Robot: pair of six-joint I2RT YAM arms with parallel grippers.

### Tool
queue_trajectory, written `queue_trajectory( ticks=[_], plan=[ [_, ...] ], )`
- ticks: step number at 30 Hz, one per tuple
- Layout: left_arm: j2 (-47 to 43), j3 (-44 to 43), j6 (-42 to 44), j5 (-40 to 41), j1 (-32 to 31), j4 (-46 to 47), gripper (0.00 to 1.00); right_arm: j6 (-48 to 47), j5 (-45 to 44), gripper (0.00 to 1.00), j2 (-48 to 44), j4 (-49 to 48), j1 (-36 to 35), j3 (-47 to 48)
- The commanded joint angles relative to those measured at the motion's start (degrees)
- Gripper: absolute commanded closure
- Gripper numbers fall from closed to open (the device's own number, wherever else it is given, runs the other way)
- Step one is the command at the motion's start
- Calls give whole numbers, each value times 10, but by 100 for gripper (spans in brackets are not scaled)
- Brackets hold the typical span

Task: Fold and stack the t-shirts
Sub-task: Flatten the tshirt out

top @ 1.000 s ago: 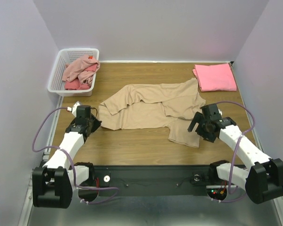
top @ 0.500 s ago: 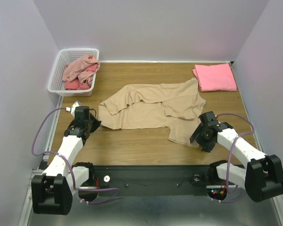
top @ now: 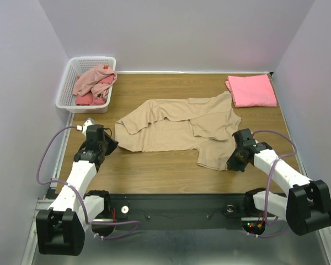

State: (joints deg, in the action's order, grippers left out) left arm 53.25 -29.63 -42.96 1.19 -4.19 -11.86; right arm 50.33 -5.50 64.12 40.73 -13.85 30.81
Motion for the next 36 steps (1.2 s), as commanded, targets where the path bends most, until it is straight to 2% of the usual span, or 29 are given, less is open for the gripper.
queue_trajectory(
  ticks=[1, 5, 9, 11, 16, 20, 23, 27, 36],
  plan=[
    [-39, -42, 16, -8, -5, -15, 100, -36, -5, 100, -36, -39, 0, 74],
    [-86, -110, 30, -8, -5, -51, 100, -75, -25, 99, -81, -38, -1, 194],
    [-124, -228, 46, 1, -5, -93, 100, -108, -60, 100, -101, -37, 0, 356],
    [-132, -296, 51, 7, -5, -117, 100, -124, -69, 100, -102, -36, 0, 407],
    [-131, -430, 55, 17, -5, -156, 100, -150, -85, 100, -98, -35, 0, 562],
    [-110, -575, 73, 29, -5, -198, 100, -162, -100, 100, -93, -34, 0, 671],
    [-102, -651, 78, 36, -5, -216, 100, -174, -117, 100, -93, -33, 0, 728],
    [-101, -695, 80, 28, -5, -224, 100, -186, -115, 100, -99, -31, 0, 804],
    [-93, -709, 76, 21, -5, -215, 100, -205, -143, 100, -91, -29, 0, 822]
  ],
)
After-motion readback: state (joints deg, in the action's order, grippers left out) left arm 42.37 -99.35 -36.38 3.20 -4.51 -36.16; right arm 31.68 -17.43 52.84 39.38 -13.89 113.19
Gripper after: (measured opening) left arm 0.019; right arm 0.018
